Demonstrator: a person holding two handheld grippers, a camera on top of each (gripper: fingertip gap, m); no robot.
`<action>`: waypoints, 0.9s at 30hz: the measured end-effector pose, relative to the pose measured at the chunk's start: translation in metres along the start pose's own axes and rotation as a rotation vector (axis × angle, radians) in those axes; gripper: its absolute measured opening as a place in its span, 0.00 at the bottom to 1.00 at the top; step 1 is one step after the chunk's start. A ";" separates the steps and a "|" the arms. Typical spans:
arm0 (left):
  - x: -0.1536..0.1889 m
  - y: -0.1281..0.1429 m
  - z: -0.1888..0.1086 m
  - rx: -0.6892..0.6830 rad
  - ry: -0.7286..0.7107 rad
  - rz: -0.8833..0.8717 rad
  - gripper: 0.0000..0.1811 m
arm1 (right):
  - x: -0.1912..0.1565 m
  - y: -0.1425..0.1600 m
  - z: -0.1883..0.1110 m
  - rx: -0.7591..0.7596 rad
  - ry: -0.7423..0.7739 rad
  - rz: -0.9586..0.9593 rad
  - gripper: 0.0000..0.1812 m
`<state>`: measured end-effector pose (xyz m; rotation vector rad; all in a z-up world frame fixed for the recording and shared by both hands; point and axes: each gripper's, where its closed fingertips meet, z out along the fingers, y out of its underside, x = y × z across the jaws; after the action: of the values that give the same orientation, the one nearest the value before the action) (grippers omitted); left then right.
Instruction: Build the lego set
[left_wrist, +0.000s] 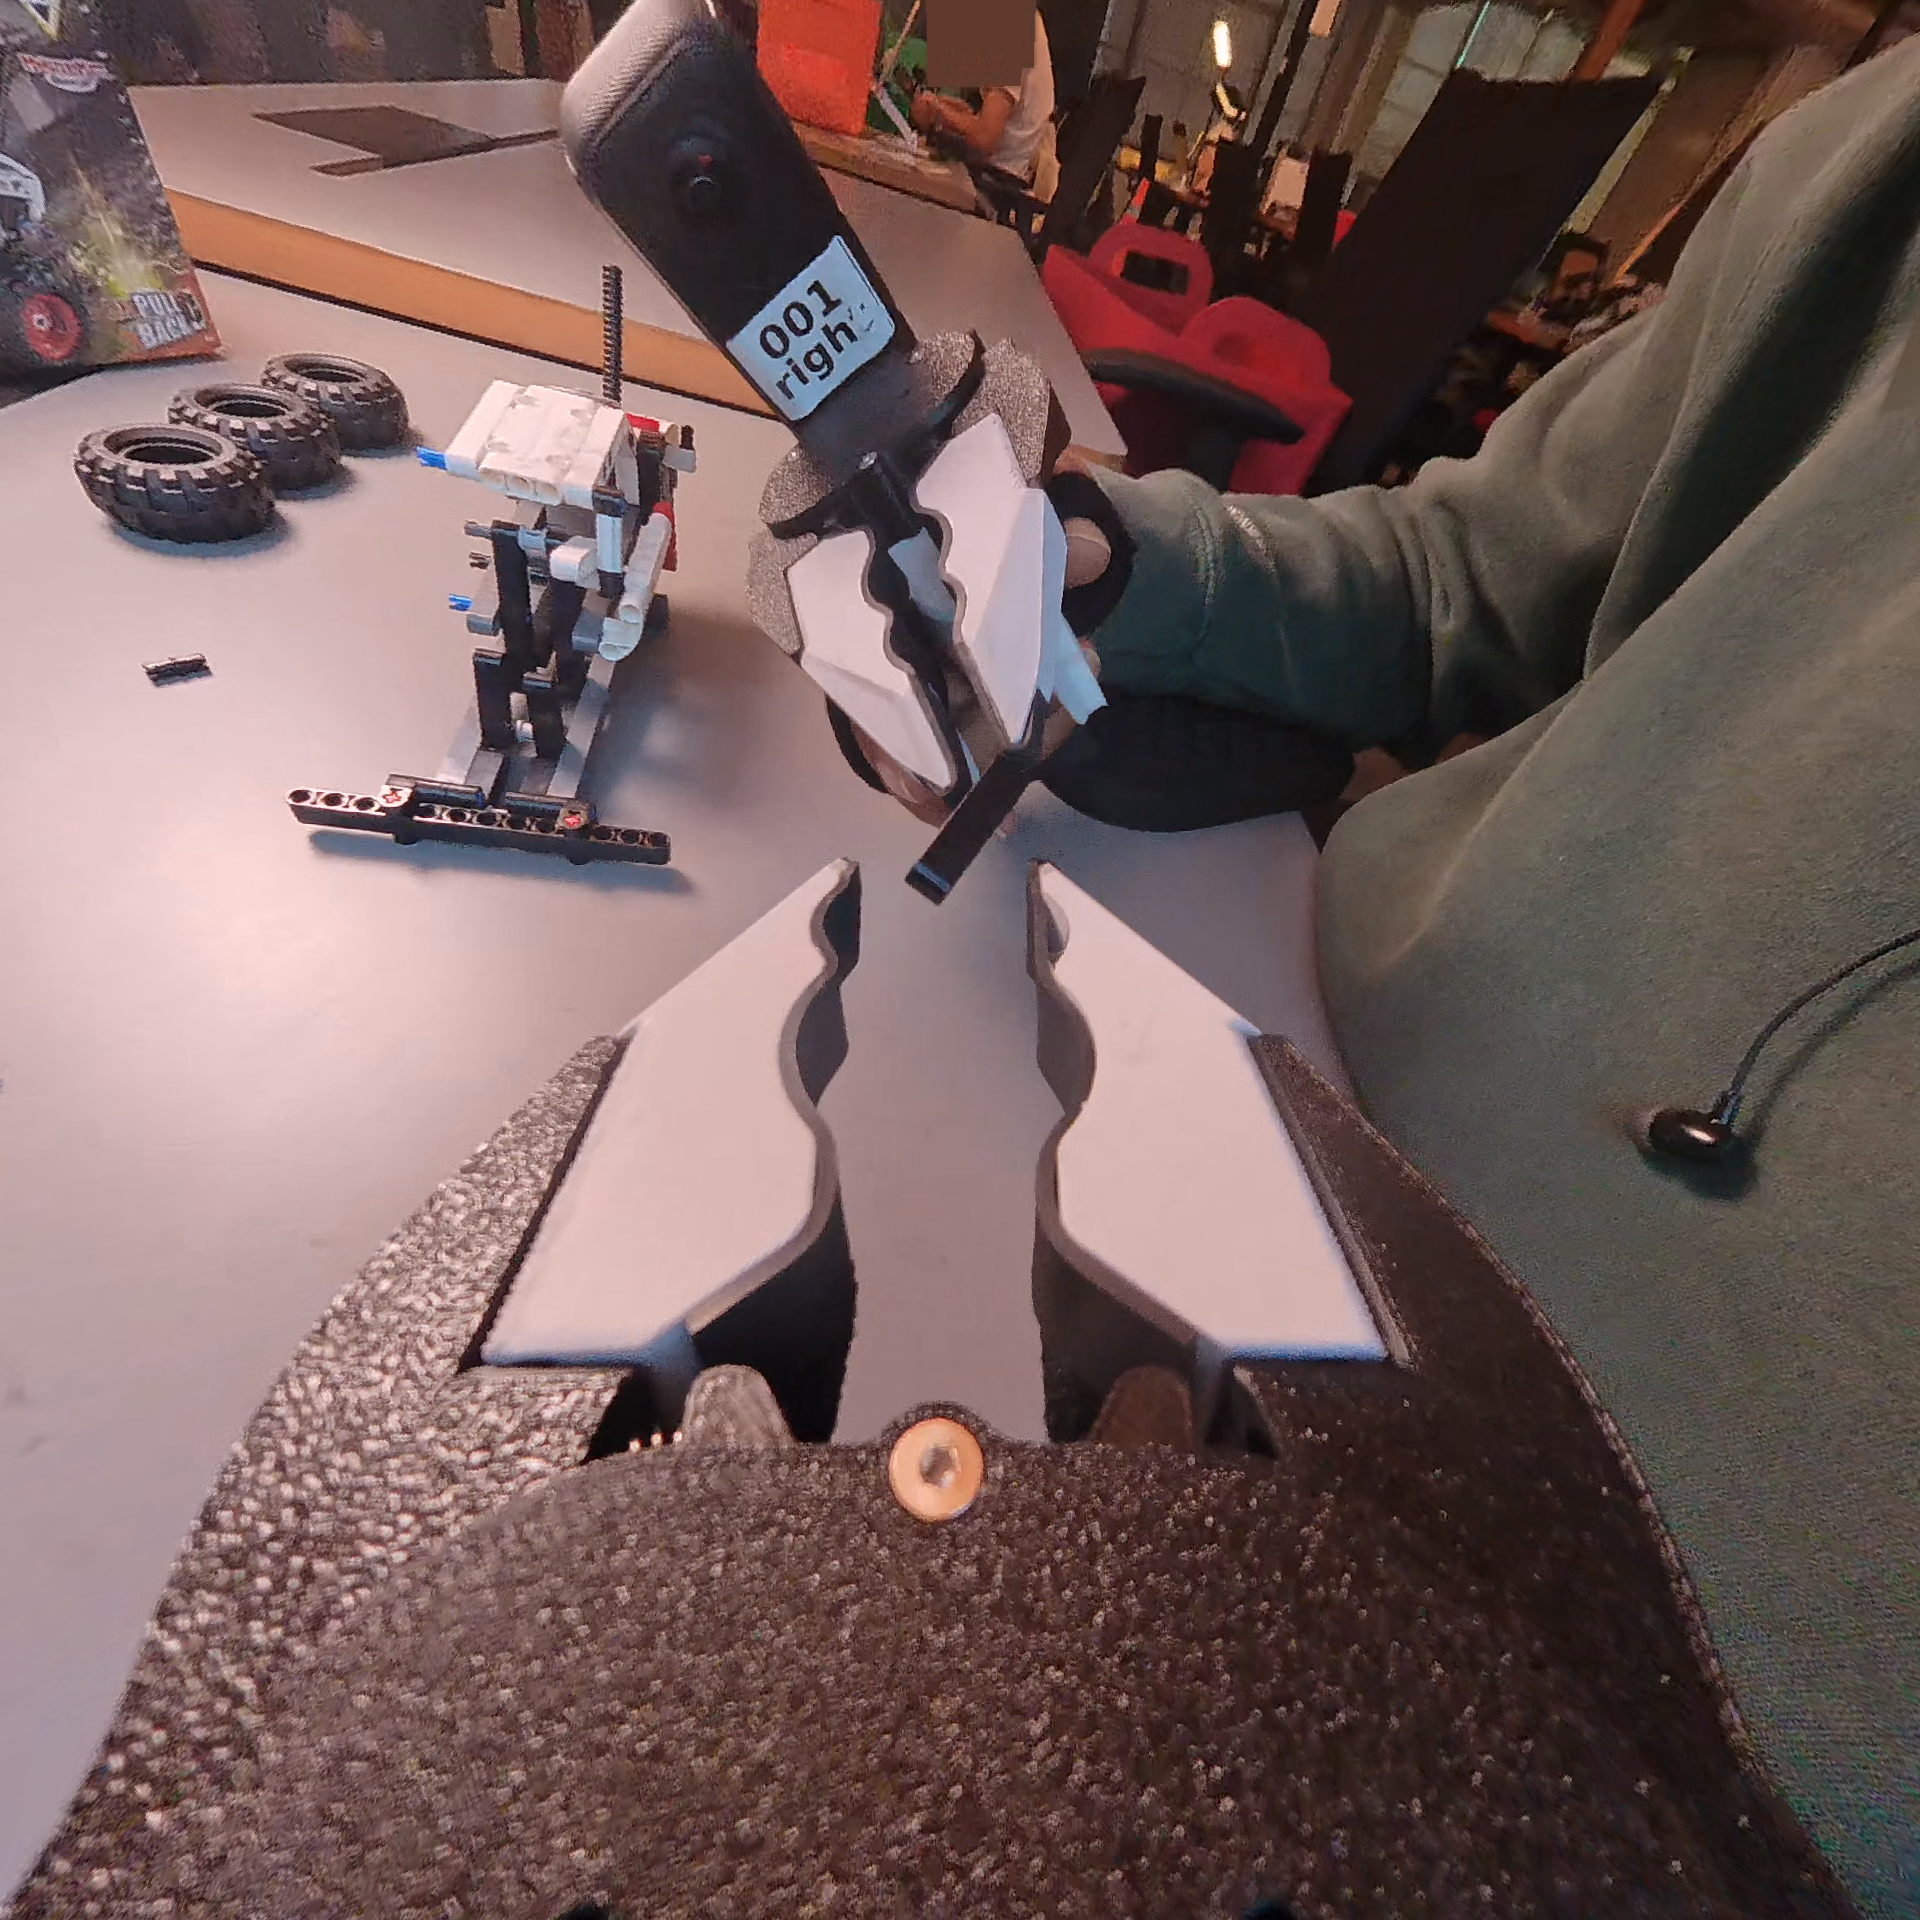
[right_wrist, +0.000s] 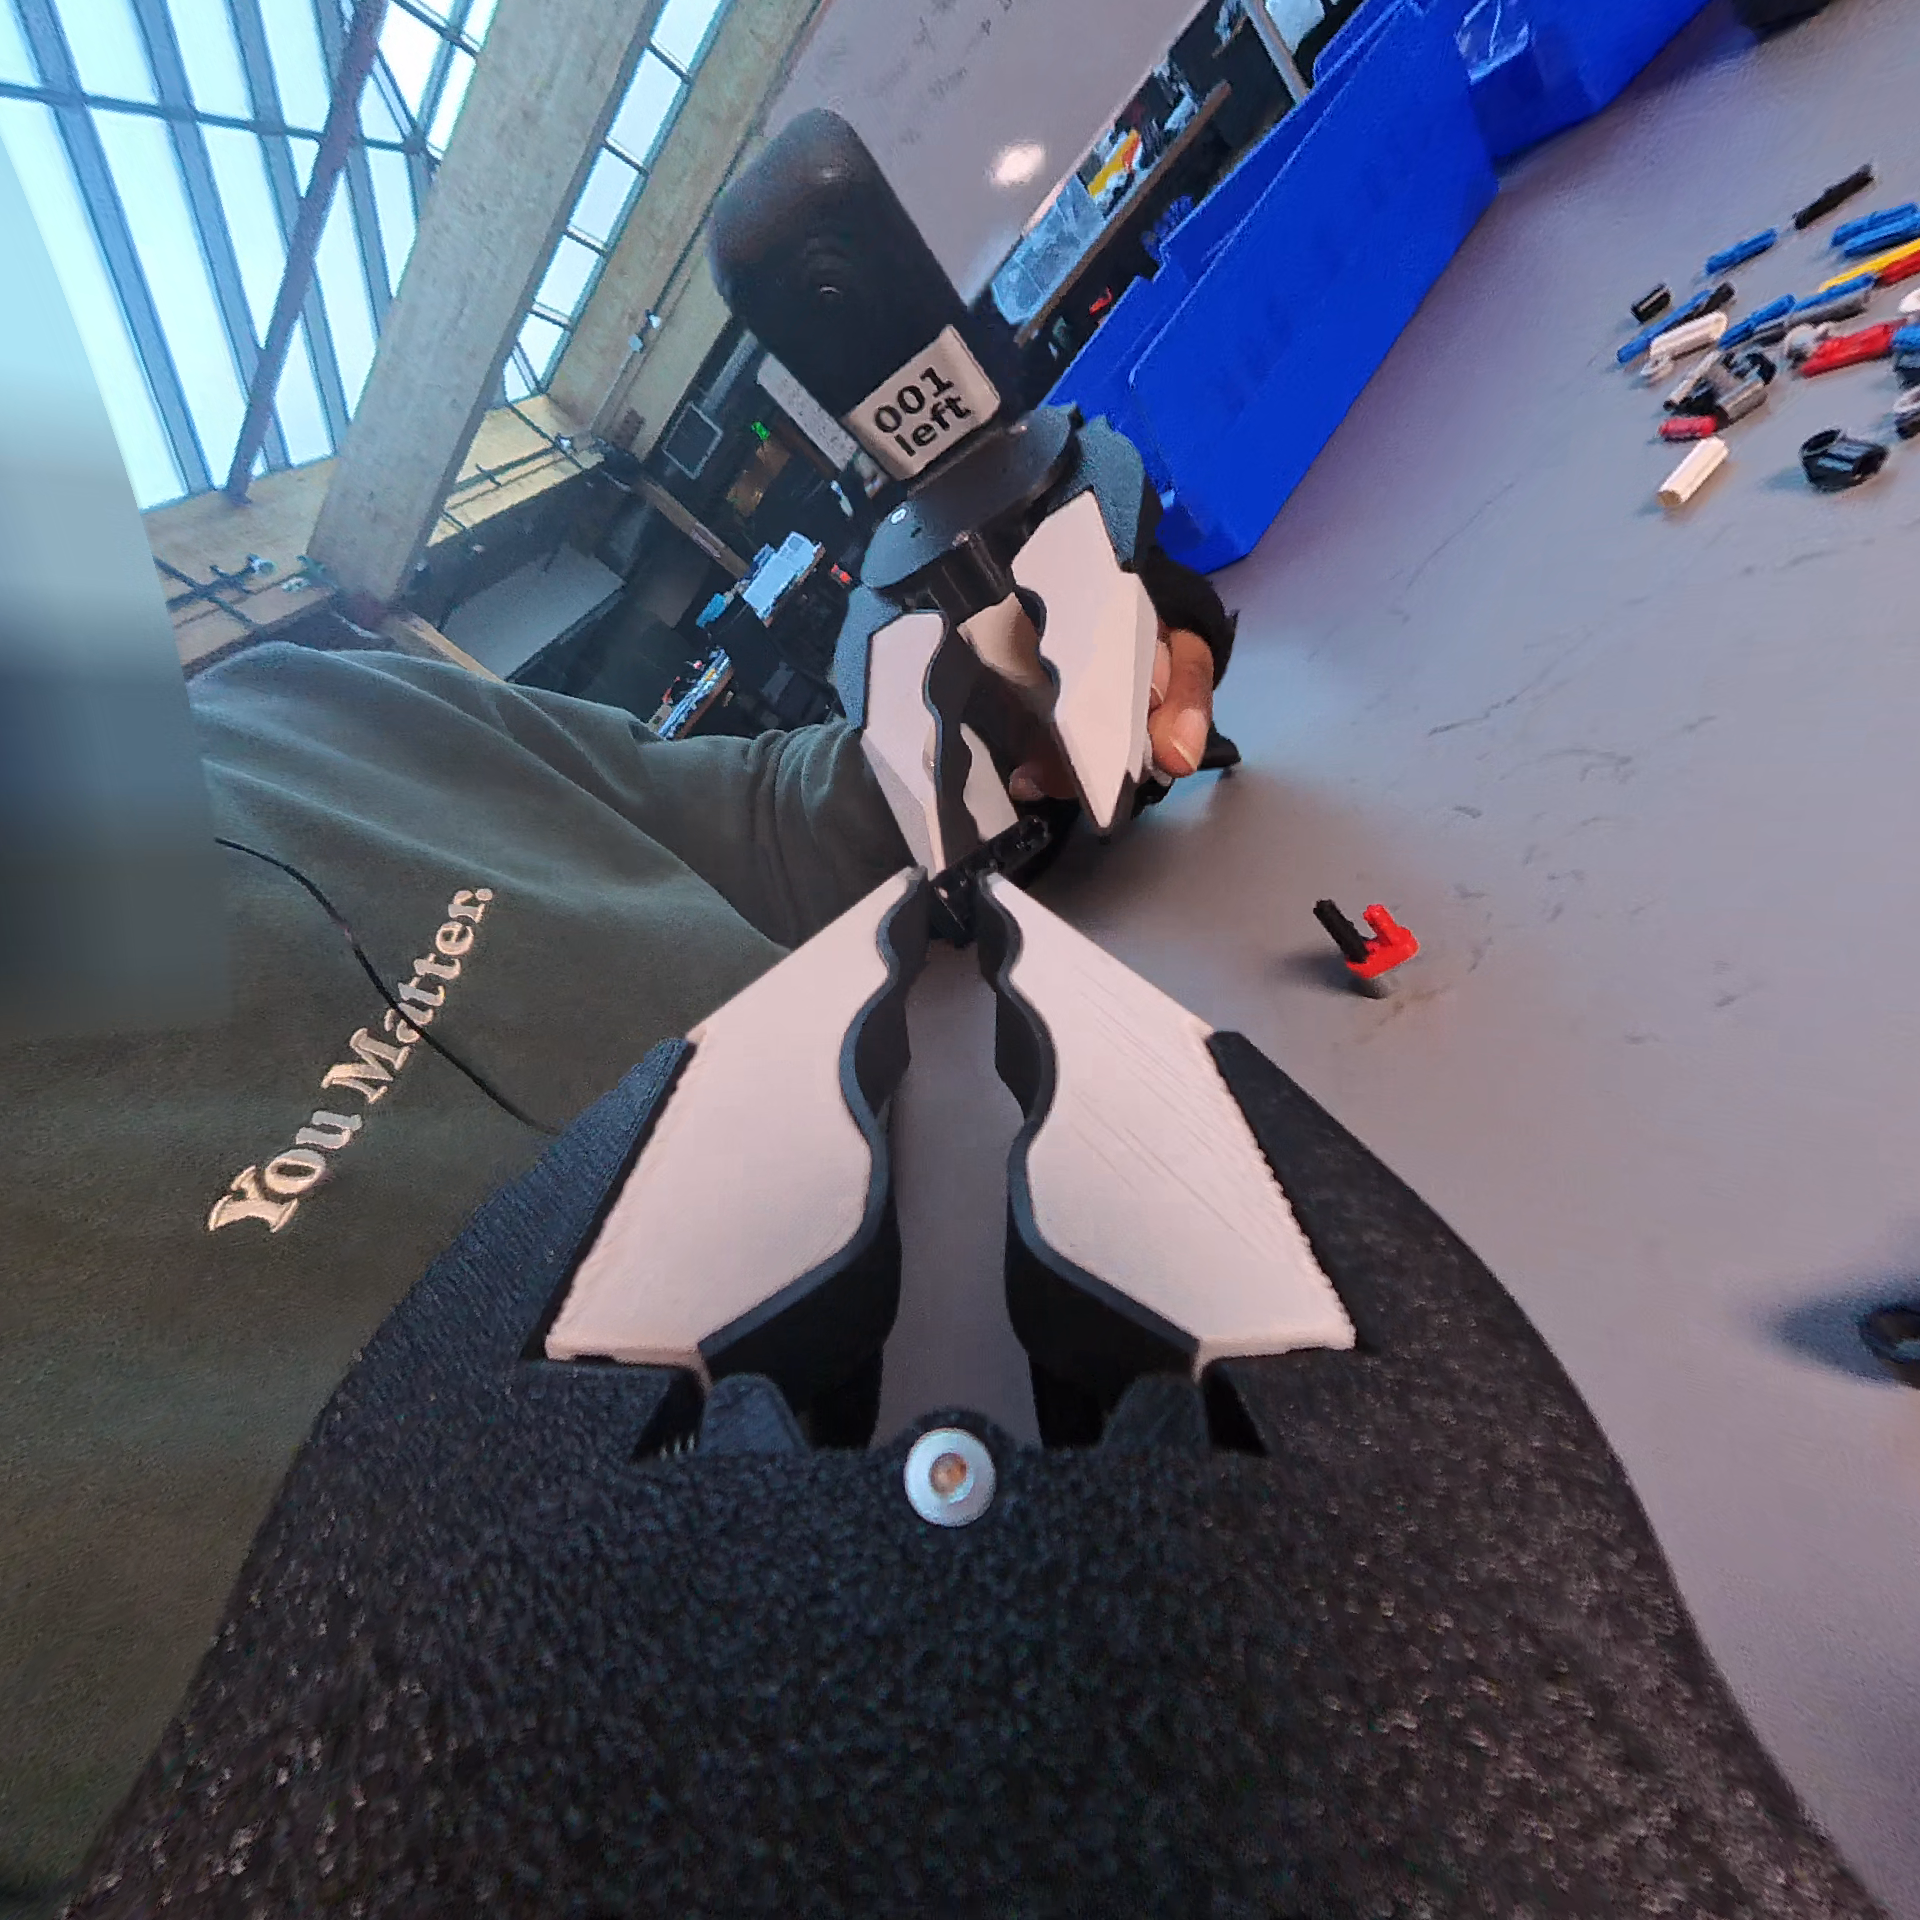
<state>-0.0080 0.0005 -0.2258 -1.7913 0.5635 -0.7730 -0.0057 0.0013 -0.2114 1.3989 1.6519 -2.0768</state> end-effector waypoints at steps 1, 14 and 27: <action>0.000 0.002 0.001 -0.019 -0.016 0.035 0.16 | 0.001 0.002 0.001 -0.010 0.003 0.012 0.04; -0.018 -0.026 -0.014 0.210 0.042 -0.394 0.04 | 0.008 -0.055 -0.024 0.222 0.448 -0.635 0.15; -0.005 -0.021 -0.001 0.211 0.198 -0.580 0.04 | 0.013 -0.033 -0.005 -0.028 0.652 -1.163 0.06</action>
<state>-0.0121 0.0100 -0.2070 -1.7006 0.0683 -1.3628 -0.0303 0.0230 -0.1974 1.3044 3.3534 -2.0383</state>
